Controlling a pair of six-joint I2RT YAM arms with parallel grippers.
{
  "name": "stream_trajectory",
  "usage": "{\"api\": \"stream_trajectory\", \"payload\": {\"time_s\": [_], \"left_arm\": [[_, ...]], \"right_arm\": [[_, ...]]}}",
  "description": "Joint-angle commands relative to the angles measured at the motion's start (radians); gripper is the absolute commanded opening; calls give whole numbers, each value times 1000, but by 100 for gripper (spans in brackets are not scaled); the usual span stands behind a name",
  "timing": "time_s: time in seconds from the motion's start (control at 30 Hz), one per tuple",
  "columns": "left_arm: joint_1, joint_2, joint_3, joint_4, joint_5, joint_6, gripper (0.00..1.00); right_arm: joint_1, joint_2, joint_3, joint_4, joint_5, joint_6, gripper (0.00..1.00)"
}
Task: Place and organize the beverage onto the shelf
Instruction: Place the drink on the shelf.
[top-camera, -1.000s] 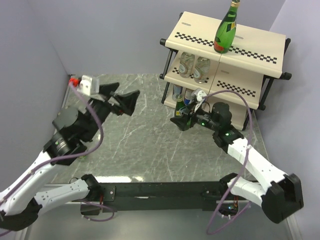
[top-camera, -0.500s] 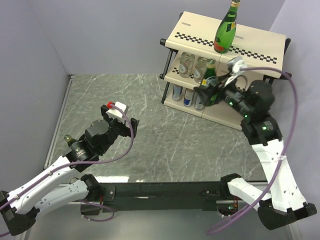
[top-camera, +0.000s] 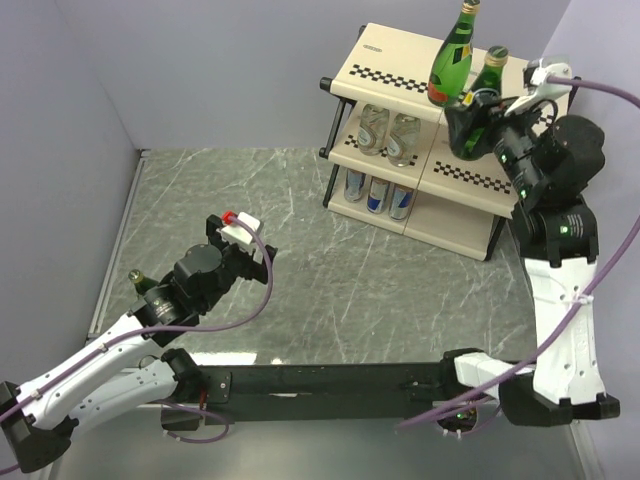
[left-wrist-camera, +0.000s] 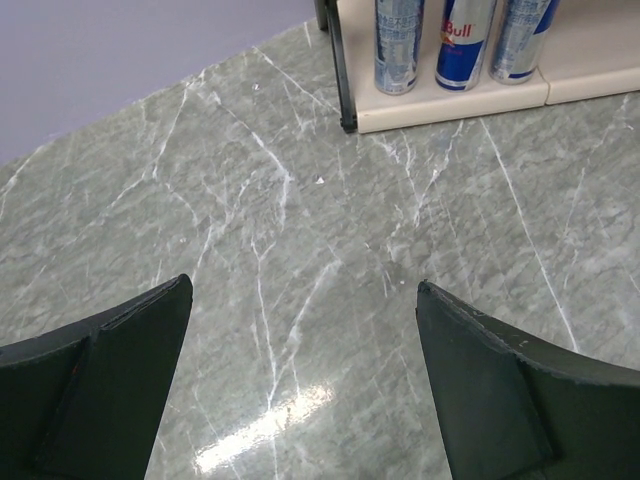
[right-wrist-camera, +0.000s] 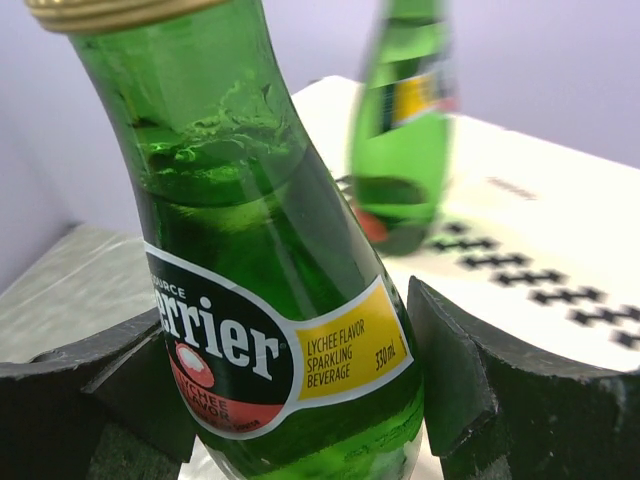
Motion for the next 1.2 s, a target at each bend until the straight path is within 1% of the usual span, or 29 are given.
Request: {"api": "stream_trajectory", "payload": {"time_s": [0.0, 0.17, 0.37, 0.4, 0.57, 0.7, 0.9, 1.17], "left_arm": [[0, -28, 1, 32, 22, 22, 99], [0, -41, 1, 32, 22, 25, 99], [0, -48, -2, 32, 36, 30, 99], [0, -47, 0, 32, 37, 31, 99], [0, -47, 1, 32, 50, 33, 98], [0, -47, 3, 29, 54, 33, 99], [0, -51, 0, 30, 53, 36, 99], [0, -47, 1, 30, 50, 37, 99]], "right_arm": [[-46, 25, 120, 141, 95, 8, 0], [-100, 94, 183, 152, 115, 34, 0], [-108, 169, 249, 168, 167, 45, 0], [-137, 180, 263, 173, 173, 47, 0], [-172, 252, 316, 179, 172, 71, 0], [-177, 306, 378, 178, 176, 82, 0], [-175, 375, 422, 196, 189, 90, 0], [-175, 407, 424, 227, 213, 94, 0]]}}
